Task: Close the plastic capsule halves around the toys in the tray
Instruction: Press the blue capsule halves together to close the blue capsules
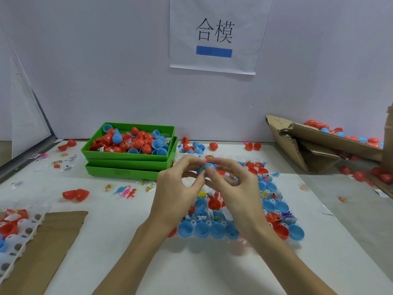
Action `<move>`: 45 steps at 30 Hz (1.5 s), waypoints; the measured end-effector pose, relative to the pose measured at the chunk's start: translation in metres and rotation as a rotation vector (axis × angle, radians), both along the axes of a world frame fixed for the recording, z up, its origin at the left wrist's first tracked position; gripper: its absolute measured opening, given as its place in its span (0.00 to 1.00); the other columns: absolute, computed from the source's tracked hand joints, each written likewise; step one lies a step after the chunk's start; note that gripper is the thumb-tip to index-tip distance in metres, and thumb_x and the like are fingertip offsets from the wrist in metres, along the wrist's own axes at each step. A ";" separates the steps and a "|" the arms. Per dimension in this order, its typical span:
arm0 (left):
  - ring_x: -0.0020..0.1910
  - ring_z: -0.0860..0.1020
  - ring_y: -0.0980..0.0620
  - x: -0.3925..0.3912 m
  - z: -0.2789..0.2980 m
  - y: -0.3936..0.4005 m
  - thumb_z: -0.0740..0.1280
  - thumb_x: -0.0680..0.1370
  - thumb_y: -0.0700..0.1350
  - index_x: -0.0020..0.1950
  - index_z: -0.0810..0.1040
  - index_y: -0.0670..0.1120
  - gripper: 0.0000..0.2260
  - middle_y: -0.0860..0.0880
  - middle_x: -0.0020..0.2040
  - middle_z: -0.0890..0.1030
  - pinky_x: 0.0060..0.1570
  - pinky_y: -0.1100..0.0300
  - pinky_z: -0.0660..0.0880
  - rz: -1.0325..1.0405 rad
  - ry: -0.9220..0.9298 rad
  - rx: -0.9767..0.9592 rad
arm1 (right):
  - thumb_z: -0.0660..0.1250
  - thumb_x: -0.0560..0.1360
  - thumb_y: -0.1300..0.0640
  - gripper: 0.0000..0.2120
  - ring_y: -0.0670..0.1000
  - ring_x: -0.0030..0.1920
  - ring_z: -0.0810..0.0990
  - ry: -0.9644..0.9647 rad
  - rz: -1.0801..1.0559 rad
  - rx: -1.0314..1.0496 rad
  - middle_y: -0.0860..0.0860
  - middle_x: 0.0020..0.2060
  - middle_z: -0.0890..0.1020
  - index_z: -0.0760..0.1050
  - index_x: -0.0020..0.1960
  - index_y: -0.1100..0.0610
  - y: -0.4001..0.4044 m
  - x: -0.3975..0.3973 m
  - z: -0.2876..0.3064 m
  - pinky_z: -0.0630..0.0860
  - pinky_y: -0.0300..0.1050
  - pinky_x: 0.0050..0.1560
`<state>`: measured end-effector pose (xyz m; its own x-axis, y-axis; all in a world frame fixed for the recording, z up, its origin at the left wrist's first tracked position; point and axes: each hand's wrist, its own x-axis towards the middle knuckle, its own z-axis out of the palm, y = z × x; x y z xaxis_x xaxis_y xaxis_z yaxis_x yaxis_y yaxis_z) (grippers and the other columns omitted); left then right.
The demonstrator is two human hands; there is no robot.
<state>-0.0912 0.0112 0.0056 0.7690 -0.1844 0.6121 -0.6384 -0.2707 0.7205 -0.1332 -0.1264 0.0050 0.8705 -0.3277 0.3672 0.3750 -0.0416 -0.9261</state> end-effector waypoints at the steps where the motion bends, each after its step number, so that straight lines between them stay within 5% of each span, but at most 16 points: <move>1: 0.52 0.85 0.57 0.000 0.001 0.000 0.75 0.79 0.42 0.60 0.84 0.47 0.10 0.55 0.52 0.86 0.52 0.64 0.82 -0.016 0.004 -0.007 | 0.75 0.77 0.57 0.09 0.46 0.48 0.87 -0.004 -0.006 -0.001 0.42 0.47 0.87 0.84 0.56 0.51 -0.001 0.000 0.000 0.82 0.36 0.45; 14: 0.56 0.82 0.55 0.002 0.000 0.003 0.77 0.77 0.41 0.65 0.82 0.47 0.17 0.51 0.59 0.84 0.57 0.66 0.79 -0.026 -0.124 0.074 | 0.73 0.77 0.52 0.08 0.48 0.52 0.87 0.051 0.042 0.072 0.46 0.49 0.88 0.85 0.55 0.48 -0.007 0.000 0.005 0.82 0.38 0.50; 20: 0.53 0.82 0.53 0.001 -0.002 0.000 0.74 0.79 0.39 0.58 0.82 0.49 0.10 0.55 0.51 0.84 0.53 0.60 0.82 -0.046 -0.014 -0.045 | 0.72 0.79 0.53 0.09 0.49 0.52 0.87 0.035 0.042 0.069 0.47 0.50 0.88 0.84 0.58 0.52 0.000 -0.002 0.004 0.83 0.39 0.52; 25: 0.48 0.81 0.52 -0.003 -0.004 -0.005 0.73 0.80 0.40 0.51 0.81 0.47 0.03 0.54 0.45 0.82 0.48 0.59 0.80 0.076 -0.142 -0.011 | 0.72 0.79 0.55 0.07 0.49 0.51 0.87 0.016 0.004 0.011 0.48 0.48 0.88 0.85 0.55 0.54 0.010 -0.004 -0.002 0.83 0.41 0.51; 35: 0.50 0.84 0.62 -0.003 -0.002 0.000 0.75 0.78 0.43 0.56 0.85 0.48 0.07 0.57 0.48 0.85 0.49 0.71 0.80 0.034 -0.150 -0.045 | 0.72 0.79 0.53 0.08 0.50 0.50 0.87 0.000 -0.053 0.067 0.49 0.48 0.87 0.84 0.56 0.55 0.008 -0.004 -0.001 0.83 0.40 0.50; 45: 0.54 0.85 0.56 0.004 -0.003 0.004 0.74 0.79 0.38 0.59 0.87 0.43 0.09 0.50 0.56 0.87 0.54 0.59 0.83 -0.020 -0.236 0.077 | 0.73 0.78 0.54 0.07 0.48 0.49 0.87 -0.011 -0.037 0.049 0.46 0.47 0.88 0.85 0.55 0.53 0.003 -0.004 0.000 0.82 0.36 0.48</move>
